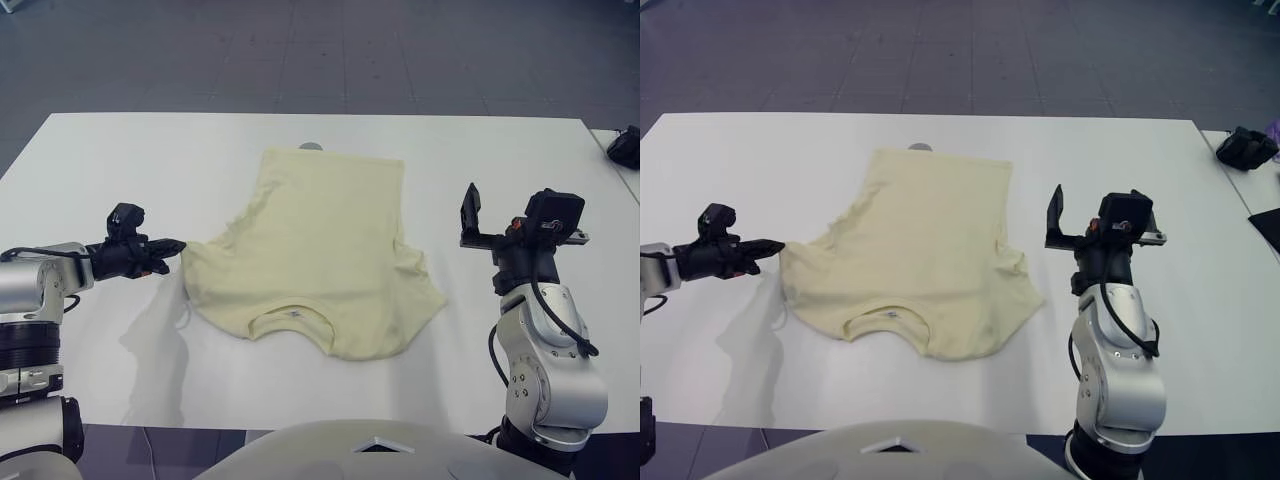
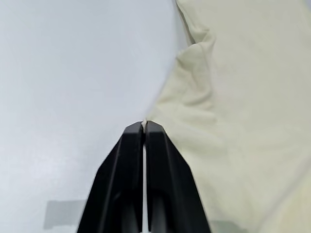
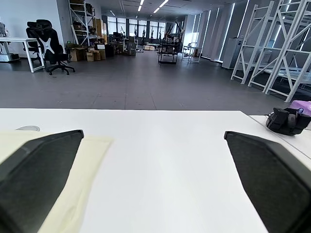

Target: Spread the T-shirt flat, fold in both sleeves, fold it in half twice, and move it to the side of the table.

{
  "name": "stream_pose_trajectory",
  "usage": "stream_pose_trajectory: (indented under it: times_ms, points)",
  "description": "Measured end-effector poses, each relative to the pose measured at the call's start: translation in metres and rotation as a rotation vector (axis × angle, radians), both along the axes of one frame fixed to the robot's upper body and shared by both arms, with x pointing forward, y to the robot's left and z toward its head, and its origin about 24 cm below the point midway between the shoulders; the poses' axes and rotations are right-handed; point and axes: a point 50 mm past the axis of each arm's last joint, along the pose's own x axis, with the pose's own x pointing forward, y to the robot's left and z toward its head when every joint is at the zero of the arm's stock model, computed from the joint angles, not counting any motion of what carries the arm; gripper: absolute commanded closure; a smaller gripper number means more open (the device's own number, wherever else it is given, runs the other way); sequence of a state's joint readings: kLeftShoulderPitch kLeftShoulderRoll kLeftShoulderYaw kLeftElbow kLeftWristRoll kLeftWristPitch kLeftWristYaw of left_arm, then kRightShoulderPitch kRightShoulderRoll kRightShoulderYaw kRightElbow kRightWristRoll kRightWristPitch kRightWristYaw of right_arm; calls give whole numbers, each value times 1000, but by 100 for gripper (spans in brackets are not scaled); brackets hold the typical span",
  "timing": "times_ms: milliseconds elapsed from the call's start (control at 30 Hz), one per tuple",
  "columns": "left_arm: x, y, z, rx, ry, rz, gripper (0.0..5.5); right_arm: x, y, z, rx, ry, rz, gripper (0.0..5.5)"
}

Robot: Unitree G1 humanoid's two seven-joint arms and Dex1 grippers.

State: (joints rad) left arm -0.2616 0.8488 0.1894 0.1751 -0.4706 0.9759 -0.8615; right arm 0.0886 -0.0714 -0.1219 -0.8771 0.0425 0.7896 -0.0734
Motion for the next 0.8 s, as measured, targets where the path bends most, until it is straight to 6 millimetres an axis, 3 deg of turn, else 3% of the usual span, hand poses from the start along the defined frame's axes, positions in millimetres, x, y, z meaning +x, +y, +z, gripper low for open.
stream_pose_trajectory:
  times_ms: [333,800]
  points:
    - [-7,-40,41,-129,-65,-371,546,-4,2,-3,6,10,-16,10]
    - [3,-103,-3,-87,8,-504,546,2,3,-1,6,-9,-2,10]
